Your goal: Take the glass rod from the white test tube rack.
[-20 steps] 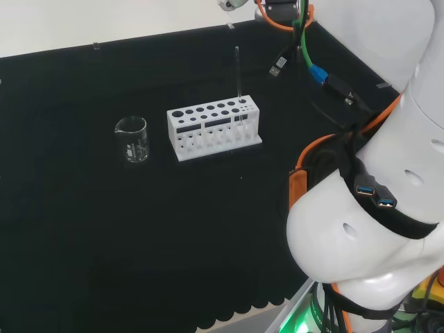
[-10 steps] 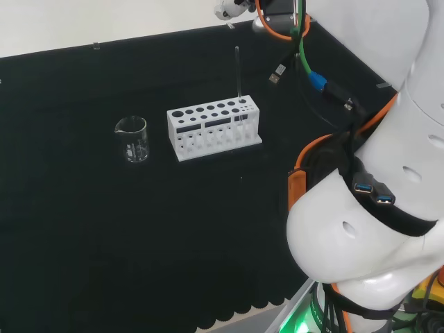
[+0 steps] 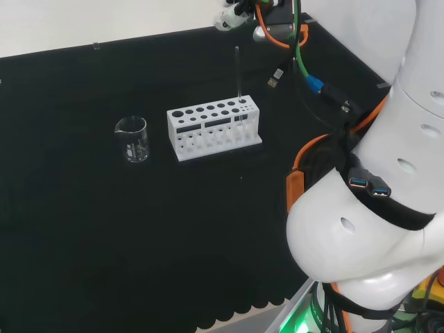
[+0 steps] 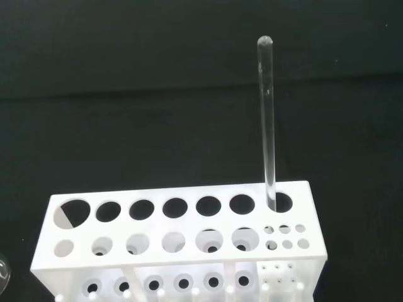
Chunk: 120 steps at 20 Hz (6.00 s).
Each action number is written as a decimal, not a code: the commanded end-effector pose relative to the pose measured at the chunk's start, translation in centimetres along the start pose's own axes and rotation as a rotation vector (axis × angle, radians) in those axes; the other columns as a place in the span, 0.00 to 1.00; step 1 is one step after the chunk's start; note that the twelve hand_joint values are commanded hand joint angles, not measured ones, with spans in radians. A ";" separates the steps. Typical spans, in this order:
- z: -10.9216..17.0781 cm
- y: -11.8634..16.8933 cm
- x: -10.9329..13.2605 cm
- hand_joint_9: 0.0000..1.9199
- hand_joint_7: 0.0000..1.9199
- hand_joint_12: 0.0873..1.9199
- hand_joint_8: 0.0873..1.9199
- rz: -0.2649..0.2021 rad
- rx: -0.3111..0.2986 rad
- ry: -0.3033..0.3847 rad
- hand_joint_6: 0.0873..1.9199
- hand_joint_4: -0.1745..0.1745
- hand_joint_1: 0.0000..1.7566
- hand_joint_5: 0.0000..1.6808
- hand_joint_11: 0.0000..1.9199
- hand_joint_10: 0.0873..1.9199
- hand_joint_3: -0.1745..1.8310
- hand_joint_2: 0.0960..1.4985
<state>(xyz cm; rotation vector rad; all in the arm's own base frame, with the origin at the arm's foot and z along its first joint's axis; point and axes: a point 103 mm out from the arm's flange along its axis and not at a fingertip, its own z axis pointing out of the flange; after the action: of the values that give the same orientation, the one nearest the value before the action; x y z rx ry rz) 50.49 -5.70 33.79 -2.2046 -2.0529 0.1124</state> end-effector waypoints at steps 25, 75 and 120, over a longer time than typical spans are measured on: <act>3.6 3.1 -1.4 0.43 0.30 0.66 0.45 -0.075 0.040 0.049 0.26 0.19 0.33 0.21 0.38 0.42 0.00 0.76; 7.9 4.8 -2.5 0.59 0.52 0.59 0.41 -0.105 0.177 0.028 0.44 0.00 0.53 0.40 0.57 0.35 0.00 0.71; -3.8 -1.6 -0.5 0.83 0.68 0.35 0.36 -0.088 -0.123 -0.003 0.00 0.00 0.75 0.81 0.80 0.32 0.00 0.70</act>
<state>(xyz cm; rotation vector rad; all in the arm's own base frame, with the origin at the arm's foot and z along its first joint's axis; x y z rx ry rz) 52.11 -7.05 34.15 -2.1659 -2.1962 0.0084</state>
